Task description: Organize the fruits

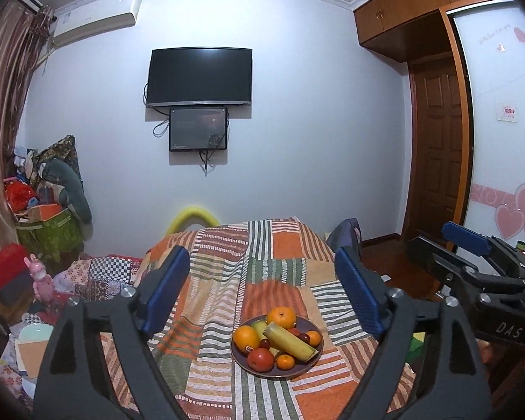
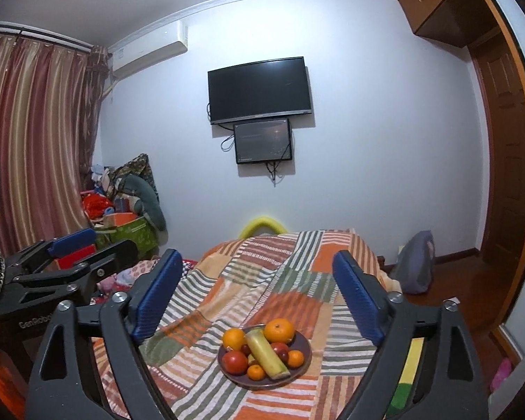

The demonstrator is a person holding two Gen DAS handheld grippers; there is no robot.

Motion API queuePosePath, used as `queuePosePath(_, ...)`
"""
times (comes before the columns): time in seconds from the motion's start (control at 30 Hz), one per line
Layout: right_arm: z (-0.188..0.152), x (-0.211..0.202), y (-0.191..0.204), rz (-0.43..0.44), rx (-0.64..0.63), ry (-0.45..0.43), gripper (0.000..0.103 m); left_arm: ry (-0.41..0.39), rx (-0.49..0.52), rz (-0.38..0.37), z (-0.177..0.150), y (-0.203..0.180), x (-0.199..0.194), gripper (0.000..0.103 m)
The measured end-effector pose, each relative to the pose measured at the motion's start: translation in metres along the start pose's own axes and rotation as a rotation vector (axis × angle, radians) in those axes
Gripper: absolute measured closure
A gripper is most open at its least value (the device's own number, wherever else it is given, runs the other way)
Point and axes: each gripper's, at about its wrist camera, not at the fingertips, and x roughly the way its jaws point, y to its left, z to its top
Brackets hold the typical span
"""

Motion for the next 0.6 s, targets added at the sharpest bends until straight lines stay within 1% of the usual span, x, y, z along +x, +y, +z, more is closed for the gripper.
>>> queuePosePath(0.07,-0.0010,-0.0018,0.0004,-0.012,-0.003,0.004,0.009,0.000,-0.001,0.001,-0.0010,-0.0003,-0.0018,0.013)
queuePosePath(0.13,-0.0027,-0.0037,0.0001,-0.026,-0.002,0.003,0.000,0.002,-0.001,0.002,-0.0024,-0.0002,-0.0008,0.009)
queuePosePath(0.33,-0.0051,-0.0054,0.0000,-0.039,0.001,0.006,0.000,0.003,0.000,0.001,-0.0055,0.0013,-0.0025,0.003)
queuePosePath(0.6,-0.0080,-0.0085,-0.0011,-0.043,-0.003,0.009,0.000,0.003,-0.012,-0.003,-0.0059,-0.0015,-0.0036,0.001)
